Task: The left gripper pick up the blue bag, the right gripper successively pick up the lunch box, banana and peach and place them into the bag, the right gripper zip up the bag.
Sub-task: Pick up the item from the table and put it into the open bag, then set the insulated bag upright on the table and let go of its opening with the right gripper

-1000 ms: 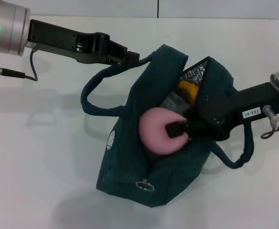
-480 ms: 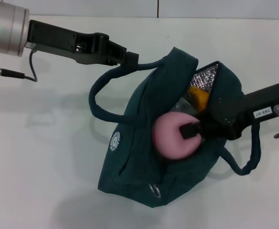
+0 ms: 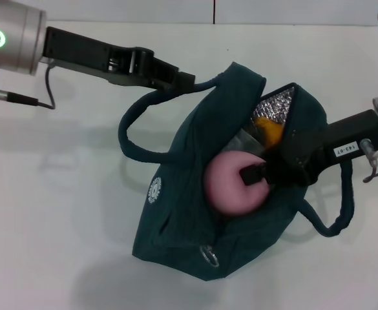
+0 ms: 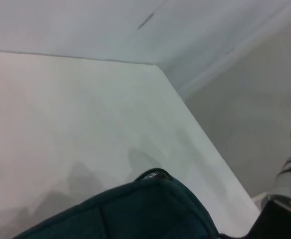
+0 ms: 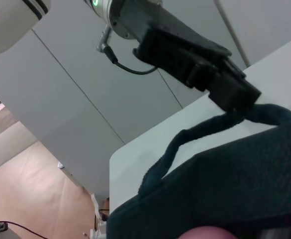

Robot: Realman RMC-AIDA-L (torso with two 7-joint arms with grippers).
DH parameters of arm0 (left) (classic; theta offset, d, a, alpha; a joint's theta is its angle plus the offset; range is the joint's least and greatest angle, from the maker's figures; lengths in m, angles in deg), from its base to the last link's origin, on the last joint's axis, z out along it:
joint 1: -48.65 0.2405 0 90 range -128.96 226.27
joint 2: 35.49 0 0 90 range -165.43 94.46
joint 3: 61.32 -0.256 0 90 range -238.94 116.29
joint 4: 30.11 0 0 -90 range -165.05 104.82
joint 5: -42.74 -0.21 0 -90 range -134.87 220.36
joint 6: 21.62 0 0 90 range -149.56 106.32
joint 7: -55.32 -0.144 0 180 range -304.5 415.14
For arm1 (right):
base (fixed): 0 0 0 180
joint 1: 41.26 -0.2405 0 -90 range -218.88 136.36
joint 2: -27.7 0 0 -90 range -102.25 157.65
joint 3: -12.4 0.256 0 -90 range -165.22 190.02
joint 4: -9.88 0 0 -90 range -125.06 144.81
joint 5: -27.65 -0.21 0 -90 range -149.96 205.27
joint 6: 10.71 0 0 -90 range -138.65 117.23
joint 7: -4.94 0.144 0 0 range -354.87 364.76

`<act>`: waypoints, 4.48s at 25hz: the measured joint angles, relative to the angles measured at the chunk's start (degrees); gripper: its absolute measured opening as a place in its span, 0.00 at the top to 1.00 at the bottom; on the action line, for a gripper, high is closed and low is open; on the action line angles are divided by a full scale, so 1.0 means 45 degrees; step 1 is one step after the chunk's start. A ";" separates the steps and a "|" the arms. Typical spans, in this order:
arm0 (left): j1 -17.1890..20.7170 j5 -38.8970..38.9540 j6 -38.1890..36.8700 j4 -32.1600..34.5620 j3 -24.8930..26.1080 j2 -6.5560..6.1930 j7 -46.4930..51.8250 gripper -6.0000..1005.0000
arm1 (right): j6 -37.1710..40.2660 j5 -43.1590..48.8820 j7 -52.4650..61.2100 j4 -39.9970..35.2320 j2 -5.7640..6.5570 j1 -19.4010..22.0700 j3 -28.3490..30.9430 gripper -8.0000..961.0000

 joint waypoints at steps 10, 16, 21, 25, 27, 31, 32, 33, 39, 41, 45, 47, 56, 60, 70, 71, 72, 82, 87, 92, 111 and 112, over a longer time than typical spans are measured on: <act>0.0106 -0.0091 0.0020 0.0558 -0.0259 0.0160 -0.1266 0.65 | -0.0196 -0.0025 -0.0076 -0.0121 -0.0124 -0.0025 0.0022 0.95; 0.0273 -0.0572 0.0188 0.1026 -0.0495 0.0400 -0.1737 0.52 | -0.0209 -0.0092 -0.0086 -0.0089 -0.0159 -0.0096 0.0001 0.95; 0.0500 -0.0779 0.0312 0.1434 -0.0498 0.0576 -0.1794 0.45 | -0.0269 -0.0125 -0.0091 -0.0011 -0.0191 -0.0146 0.0026 0.95; 0.0558 -0.0930 0.0328 0.1407 -0.0513 0.0641 -0.1778 0.37 | -0.0298 -0.0244 -0.0095 0.0005 -0.0204 -0.0146 0.0006 0.95; 0.0538 -0.1267 0.0412 0.1364 -0.0517 0.0696 -0.1764 0.33 | -0.0303 -0.0292 -0.0098 0.0017 -0.0223 -0.0143 -0.0035 0.95; 0.0490 -0.1939 0.0710 0.1342 -0.0764 0.0790 -0.1587 0.31 | -0.0270 -0.0391 -0.0151 0.0026 -0.0280 -0.0139 -0.0066 0.95; 0.0480 -0.2038 0.0852 0.1341 -0.0928 0.0794 -0.1474 0.30 | -0.0242 -0.0443 -0.0173 0.0026 -0.0280 -0.0103 -0.0067 0.95; 0.0474 -0.2084 0.0992 0.1338 -0.1132 0.0790 -0.1341 0.32 | -0.0214 -0.0505 -0.0193 0.0026 -0.0273 -0.0050 -0.0068 0.95; 0.0315 -0.2247 0.1185 0.1330 -0.1489 0.0695 -0.1170 0.47 | -0.0182 -0.0591 -0.0236 0.0027 -0.0216 0.0109 -0.0014 0.95; 0.0269 -0.2456 0.1175 0.1330 -0.1492 0.0690 -0.1132 0.56 | -0.0179 -0.0596 -0.0244 0.0026 -0.0212 0.0124 -0.0013 0.95; 0.0240 -0.2612 0.1166 0.1330 -0.1491 0.0689 -0.1064 0.72 | -0.0173 -0.0602 -0.0256 0.0027 -0.0199 0.0136 -0.0013 0.95; 0.0210 -0.2614 0.1146 0.1330 -0.1458 0.0671 -0.0991 0.80 | -0.0170 -0.0603 -0.0257 0.0026 -0.0191 0.0139 -0.0026 0.95; 0.0115 -0.2618 0.0766 0.1312 -0.1498 0.0412 -0.0456 0.96 | -0.0363 -0.0311 -0.0252 0.0025 -0.0159 0.0159 -0.0064 0.95; 0.0106 -0.2618 0.0560 0.1312 -0.1497 0.0384 -0.0312 0.95 | -0.0418 -0.0031 -0.0140 0.0018 -0.0148 0.0219 -0.0021 0.93; 0.0084 -0.2510 0.0384 0.1311 -0.1493 0.0411 -0.0066 0.96 | 0.0427 0.0038 0.0340 -0.0006 -0.0176 -0.0177 -0.0272 0.87; 0.0075 -0.2509 0.0378 0.1311 -0.1493 0.0438 -0.0066 0.96 | 0.0337 0.0078 0.0431 0.0016 -0.0168 -0.0190 -0.0334 0.87; 0.0071 -0.2508 0.0376 0.1311 -0.1494 0.0448 -0.0064 0.96 | 0.0225 0.0183 0.0573 0.0017 -0.0169 -0.0191 -0.0385 0.86; -0.0021 -0.2498 0.0352 0.1310 -0.1494 0.0495 -0.0040 0.95 | -0.0326 0.0562 0.0872 0.0027 -0.0233 -0.0072 -0.0582 0.81; -0.0026 -0.2497 0.0350 0.1311 -0.1494 0.0510 -0.0037 0.95 | -0.0332 0.0298 0.0724 0.0026 -0.0231 0.0006 -0.0486 0.74; -0.0016 -0.2487 0.0350 0.1310 -0.1494 0.0514 -0.0073 0.95 | -0.0234 -0.0594 0.0443 0.0026 -0.0185 0.0134 -0.0433 0.61; 0.0009 -0.2462 0.0385 0.0892 -0.1475 0.0553 -0.0299 0.96 | 0.2622 -0.3440 -0.1716 -0.0320 -0.0104 0.1906 0.2680 0.34; 0.0007 -0.2462 0.0386 0.0853 -0.1465 0.0554 -0.0306 0.96 | 0.3032 -0.3649 -0.1848 -0.0365 -0.0049 0.2080 0.3253 0.34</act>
